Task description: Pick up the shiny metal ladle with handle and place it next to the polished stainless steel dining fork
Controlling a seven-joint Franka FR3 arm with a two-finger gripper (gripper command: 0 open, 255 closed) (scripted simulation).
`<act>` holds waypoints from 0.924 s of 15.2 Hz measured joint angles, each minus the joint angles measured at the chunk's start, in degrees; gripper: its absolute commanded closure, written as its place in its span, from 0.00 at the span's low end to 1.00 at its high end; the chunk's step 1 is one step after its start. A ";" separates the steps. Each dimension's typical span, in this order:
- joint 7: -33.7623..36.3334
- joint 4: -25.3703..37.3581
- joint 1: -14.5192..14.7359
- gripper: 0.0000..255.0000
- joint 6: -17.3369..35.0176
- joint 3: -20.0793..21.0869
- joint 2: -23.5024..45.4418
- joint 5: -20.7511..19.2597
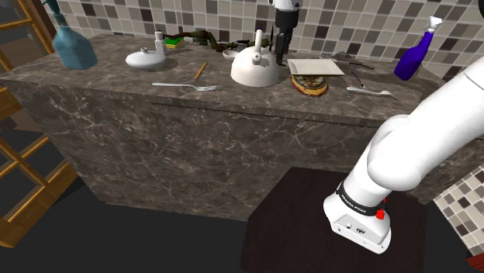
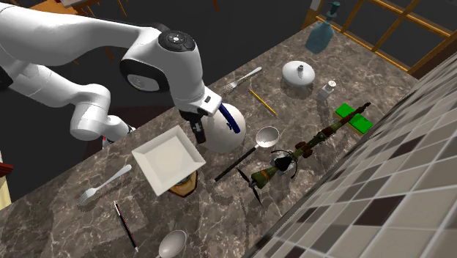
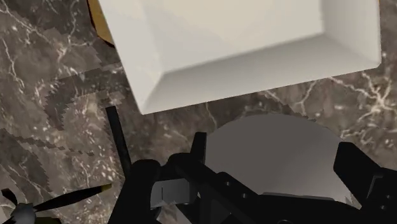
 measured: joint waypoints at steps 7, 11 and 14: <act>-12.66 15.24 -0.45 0.00 0.56 -3.23 16.01 3.24; -19.42 26.36 -1.90 0.00 -4.35 -3.84 25.88 5.90; -22.99 34.99 -3.07 0.00 -2.10 -3.35 33.81 7.68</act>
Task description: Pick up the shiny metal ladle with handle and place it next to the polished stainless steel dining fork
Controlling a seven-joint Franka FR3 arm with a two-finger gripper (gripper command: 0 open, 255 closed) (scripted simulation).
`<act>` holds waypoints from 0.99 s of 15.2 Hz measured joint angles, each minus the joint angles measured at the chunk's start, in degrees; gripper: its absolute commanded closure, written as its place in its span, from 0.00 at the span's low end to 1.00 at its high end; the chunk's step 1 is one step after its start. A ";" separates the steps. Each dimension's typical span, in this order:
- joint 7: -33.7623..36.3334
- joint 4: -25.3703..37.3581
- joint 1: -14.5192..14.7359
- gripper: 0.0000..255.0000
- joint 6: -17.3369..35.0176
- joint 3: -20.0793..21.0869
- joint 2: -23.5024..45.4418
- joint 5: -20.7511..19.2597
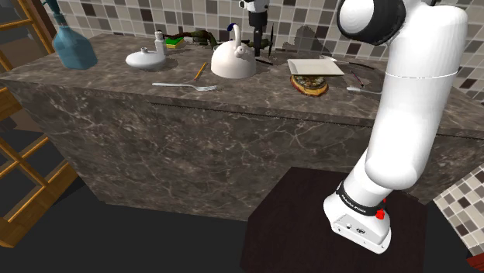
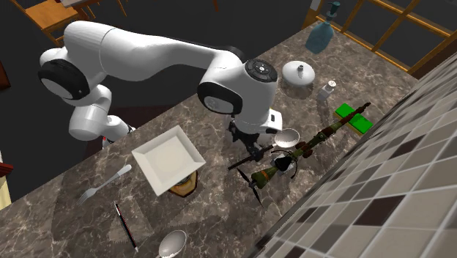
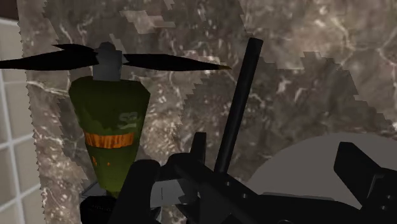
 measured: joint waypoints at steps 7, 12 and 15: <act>-1.58 -2.24 -0.80 0.00 5.37 -0.05 1.36 0.50; -1.46 -2.56 -0.79 0.00 6.16 -0.18 1.47 0.53; -1.48 -2.70 -0.82 1.00 6.19 -0.27 1.75 0.50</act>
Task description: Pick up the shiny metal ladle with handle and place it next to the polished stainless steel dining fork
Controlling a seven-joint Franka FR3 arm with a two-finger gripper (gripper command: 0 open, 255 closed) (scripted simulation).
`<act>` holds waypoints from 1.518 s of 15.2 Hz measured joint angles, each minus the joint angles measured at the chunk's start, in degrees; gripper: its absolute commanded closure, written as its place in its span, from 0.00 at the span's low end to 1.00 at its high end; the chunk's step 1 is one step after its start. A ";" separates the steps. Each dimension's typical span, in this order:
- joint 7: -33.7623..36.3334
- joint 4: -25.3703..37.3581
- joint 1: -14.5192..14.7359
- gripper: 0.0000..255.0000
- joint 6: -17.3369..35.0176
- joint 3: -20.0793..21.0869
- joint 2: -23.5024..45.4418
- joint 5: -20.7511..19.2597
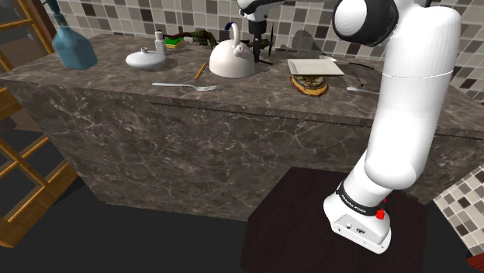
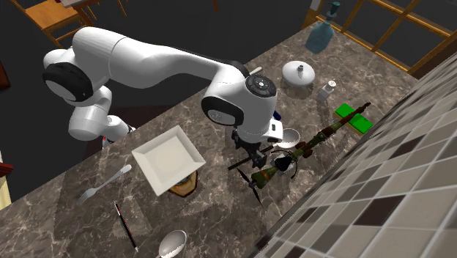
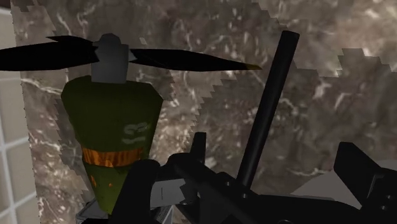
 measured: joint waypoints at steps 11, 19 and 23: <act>0.25 -0.21 0.35 1.00 -0.13 0.35 0.56 0.13; -0.46 5.57 0.00 1.00 -5.89 0.19 0.54 0.22; -0.87 9.39 -0.27 1.00 -9.21 0.14 1.09 0.41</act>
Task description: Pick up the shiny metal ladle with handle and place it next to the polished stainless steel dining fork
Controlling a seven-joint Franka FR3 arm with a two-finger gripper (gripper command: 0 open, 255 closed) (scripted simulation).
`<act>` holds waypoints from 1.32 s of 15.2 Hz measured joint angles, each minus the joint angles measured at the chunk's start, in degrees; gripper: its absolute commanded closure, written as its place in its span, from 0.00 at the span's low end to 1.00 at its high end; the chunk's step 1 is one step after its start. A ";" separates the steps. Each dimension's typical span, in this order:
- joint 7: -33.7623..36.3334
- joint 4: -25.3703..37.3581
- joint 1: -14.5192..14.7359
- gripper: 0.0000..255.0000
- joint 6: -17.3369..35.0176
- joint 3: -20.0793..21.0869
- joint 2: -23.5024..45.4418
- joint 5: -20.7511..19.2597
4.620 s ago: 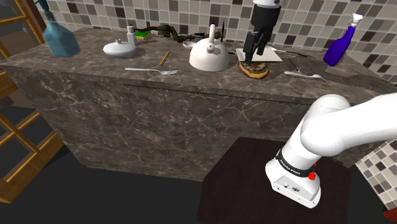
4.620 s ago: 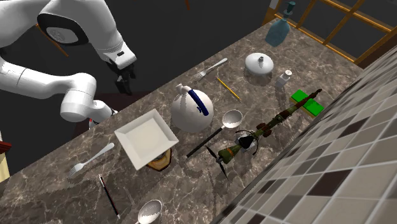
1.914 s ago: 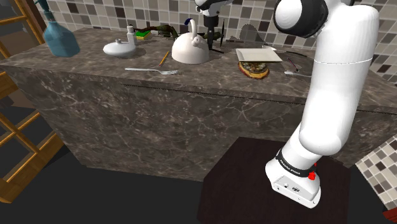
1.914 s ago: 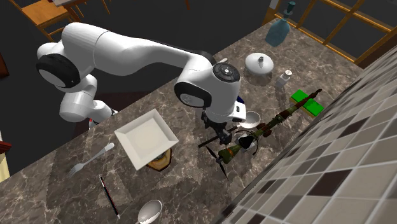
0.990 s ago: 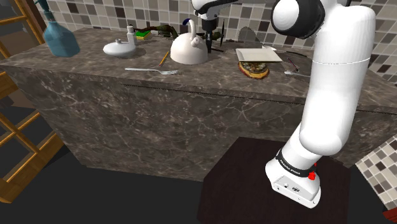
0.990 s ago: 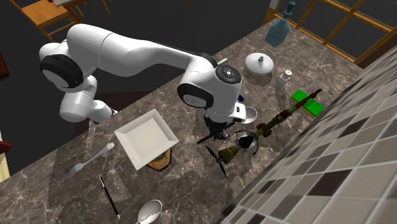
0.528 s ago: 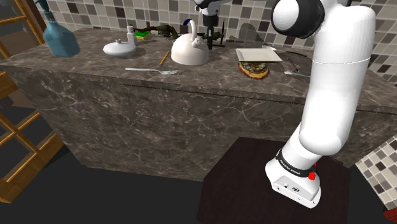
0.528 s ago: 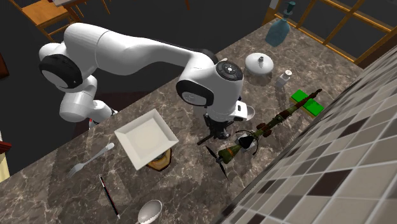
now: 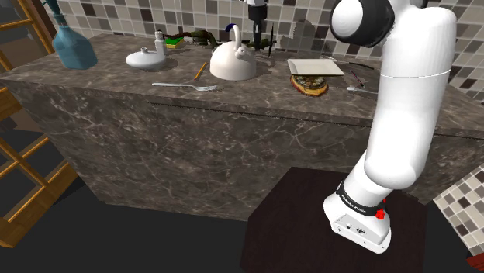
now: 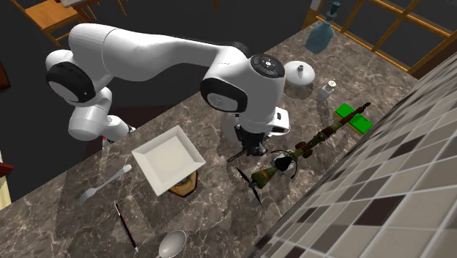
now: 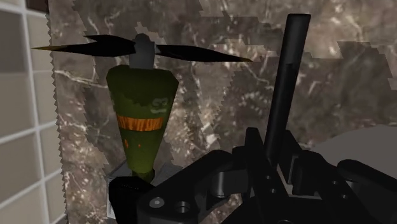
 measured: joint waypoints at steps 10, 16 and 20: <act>-1.85 6.18 -1.14 1.00 -6.29 -0.50 -0.26 0.13; -5.25 -8.85 -2.10 1.00 -1.32 -2.45 -11.31 -2.96; -8.50 -15.56 -3.76 1.00 0.70 -4.14 -16.75 -4.70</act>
